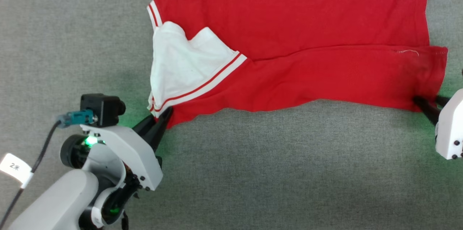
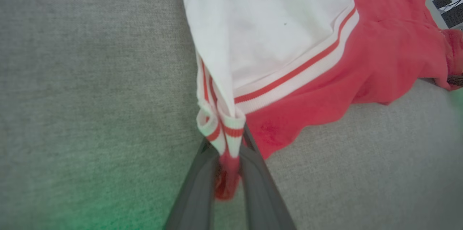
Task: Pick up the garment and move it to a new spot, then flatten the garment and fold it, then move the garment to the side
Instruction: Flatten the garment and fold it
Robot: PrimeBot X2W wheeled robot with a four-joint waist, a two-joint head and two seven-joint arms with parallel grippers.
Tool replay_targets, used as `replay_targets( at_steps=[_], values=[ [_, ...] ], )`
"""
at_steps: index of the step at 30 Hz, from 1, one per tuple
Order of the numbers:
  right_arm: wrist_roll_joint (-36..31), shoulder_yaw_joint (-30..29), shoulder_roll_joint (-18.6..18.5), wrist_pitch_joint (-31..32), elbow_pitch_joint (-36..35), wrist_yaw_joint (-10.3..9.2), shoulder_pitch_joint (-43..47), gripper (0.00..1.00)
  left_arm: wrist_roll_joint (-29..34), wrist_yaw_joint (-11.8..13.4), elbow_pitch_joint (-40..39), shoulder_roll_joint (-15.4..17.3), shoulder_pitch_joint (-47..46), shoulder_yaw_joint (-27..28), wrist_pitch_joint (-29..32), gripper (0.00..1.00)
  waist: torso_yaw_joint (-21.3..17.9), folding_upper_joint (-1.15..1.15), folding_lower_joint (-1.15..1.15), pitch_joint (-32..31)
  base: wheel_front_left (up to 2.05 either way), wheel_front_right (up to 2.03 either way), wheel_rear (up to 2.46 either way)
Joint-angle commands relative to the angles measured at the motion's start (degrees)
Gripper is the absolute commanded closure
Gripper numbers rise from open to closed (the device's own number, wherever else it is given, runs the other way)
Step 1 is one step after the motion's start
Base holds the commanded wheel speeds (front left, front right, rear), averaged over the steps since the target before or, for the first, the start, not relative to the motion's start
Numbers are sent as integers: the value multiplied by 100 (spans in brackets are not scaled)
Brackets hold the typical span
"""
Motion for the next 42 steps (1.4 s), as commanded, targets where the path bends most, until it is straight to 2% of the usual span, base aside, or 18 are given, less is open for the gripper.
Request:
replay_targets(
  at_steps=[1, 7, 9, 18, 23, 24, 25, 26, 27, 28, 36, 37, 39, 41, 42],
  values=[
    [27, 5, 59, -8, 115, -7, 40, 100, -2, -11, 120, -65, 88, -99, 33, 100, 28, 0, 0, -78, 0, 0, 0],
    [126, -7, -27, -63, 211, -7, 385, 100, -175, -21, 204, -119, 412, -95, -92, 100, 54, 0, 0, -554, 0, 0, 0],
    [186, -27, -96, -39, 196, -7, 481, 100, -230, 21, 123, -45, 581, -70, -118, 100, 50, 0, 0, -701, 0, 0, 0],
    [419, -256, -466, 127, -94, -7, 1293, 100, -319, 493, -608, 184, 1434, -29, -276, 100, 185, 0, 0, -988, 0, 0, 0],
    [474, -415, -439, 190, -430, -7, 1639, 100, -464, 606, -946, 231, 1751, 45, -355, 100, 209, 0, 0, -969, 0, 0, 0],
    [449, -448, -418, 192, -486, -7, 1679, 82, -481, 622, -978, 226, 1778, 62, -371, 100, 206, 0, 0, -969, 0, 0, 0],
    [422, -474, -398, 163, -525, -7, 1689, 48, -489, 619, -1000, 233, 1789, 85, -397, 90, 200, 0, 0, -971, 0, 0, 0],
    [386, -491, -376, 133, -565, -7, 1687, 0, -465, 657, -1013, 257, 1780, 115, -422, 60, 193, 0, 0, -977, 0, 0, 0],
    [360, -489, -362, 106, -614, -7, 1687, 0, -430, 670, -1038, 289, 1778, 119, -423, 25, 182, 0, 0, -989, 0, 0, 0],
    [332, -519, -351, 35, -676, -7, 1676, 0, -409, 678, -1070, 304, 1779, 119, -418, 0, 174, 0, 0, -1001, 0, 0, 0],
    [147, -1100, -75, -416, -1317, -7, 1639, 0, -184, 950, -1419, 609, 1539, 614, -725, 0, 148, 0, 0, -1090, 0, 0, 0],
    [131, -1101, -34, -488, -1384, -7, 1573, 0, -131, 943, -1403, 653, 1431, 722, -794, 0, 130, 0, 0, -1088, 0, 0, 0],
    [61, -1082, 105, -667, -1422, -7, 1440, 0, -296, 853, -1326, 479, 1220, 973, -983, 0, 77, 0, 0, -1070, 0, 0, 0],
    [18, -928, 237, -794, -1346, -7, 1372, 0, -285, 729, -1130, 458, 933, 1184, -1143, 0, -6, 0, 0, -1042, 0, 0, 0],
    [41, -845, 314, -835, -1298, -7, 1332, 0, -469, 615, -1021, 270, 756, 1318, -1245, 0, -46, 0, 0, -1024, 0, 0, 0]
  ],
)
